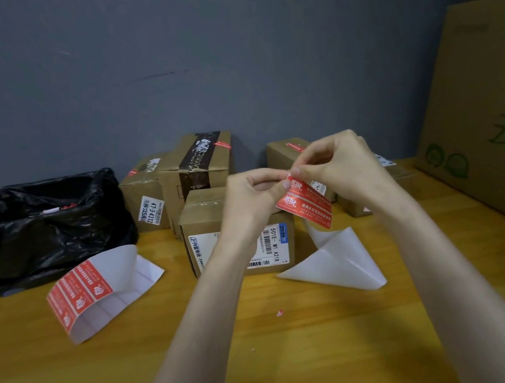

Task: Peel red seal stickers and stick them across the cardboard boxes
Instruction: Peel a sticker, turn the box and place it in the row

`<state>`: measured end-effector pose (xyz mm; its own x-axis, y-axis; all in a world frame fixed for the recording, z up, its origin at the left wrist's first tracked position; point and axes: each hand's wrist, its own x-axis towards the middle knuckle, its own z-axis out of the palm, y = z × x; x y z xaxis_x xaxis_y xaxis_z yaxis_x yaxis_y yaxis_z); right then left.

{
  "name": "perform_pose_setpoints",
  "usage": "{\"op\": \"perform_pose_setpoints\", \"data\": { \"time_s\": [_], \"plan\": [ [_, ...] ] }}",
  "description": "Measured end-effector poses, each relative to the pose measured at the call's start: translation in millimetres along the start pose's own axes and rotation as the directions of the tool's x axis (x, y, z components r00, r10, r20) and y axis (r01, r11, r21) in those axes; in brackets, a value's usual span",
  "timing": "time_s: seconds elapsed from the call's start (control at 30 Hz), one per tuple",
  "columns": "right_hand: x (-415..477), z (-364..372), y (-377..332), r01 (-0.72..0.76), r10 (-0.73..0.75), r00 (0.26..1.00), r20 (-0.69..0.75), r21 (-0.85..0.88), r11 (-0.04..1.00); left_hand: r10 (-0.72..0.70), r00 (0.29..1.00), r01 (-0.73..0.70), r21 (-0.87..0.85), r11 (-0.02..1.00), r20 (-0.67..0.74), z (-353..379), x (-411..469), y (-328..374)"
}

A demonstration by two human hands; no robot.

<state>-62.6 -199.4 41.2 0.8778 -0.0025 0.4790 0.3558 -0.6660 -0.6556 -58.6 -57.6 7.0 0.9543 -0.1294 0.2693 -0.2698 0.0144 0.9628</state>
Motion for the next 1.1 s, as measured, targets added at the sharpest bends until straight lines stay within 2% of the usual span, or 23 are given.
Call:
{"op": "perform_pose_setpoints", "data": {
  "time_s": [0.17,0.33,0.53,0.77,0.97,1.1],
  "plan": [
    [1.5,0.7,4.6,-0.027,0.027,0.999,-0.037,-0.004,1.0,0.005,1.0,-0.003,0.07,0.998,-0.025,3.5,0.4,0.1],
    [5.8,1.5,10.4,-0.084,0.084,0.995,-0.06,0.007,0.996,0.09,0.995,-0.081,0.212,0.974,-0.033,4.5,1.6,0.1],
    [8.1,-4.0,19.7,-0.153,0.155,0.979,-0.134,0.025,0.988,0.021,0.999,-0.008,0.26,0.965,-0.047,8.5,0.2,-2.6],
    [10.4,-23.8,31.1,-0.253,0.264,0.926,-0.271,0.076,0.964,0.021,0.998,0.0,0.292,0.957,-0.067,13.3,-1.4,0.6],
    [7.5,-35.3,34.4,-0.237,0.265,0.867,-0.423,0.118,0.964,0.105,0.991,-0.063,0.392,0.918,-0.085,16.8,-1.5,-2.1],
    [5.9,-38.6,31.1,-0.19,0.261,0.813,-0.52,0.187,0.964,0.231,0.972,-0.17,0.558,0.812,-0.04,20.7,-2.9,-3.9]
  ]
}}
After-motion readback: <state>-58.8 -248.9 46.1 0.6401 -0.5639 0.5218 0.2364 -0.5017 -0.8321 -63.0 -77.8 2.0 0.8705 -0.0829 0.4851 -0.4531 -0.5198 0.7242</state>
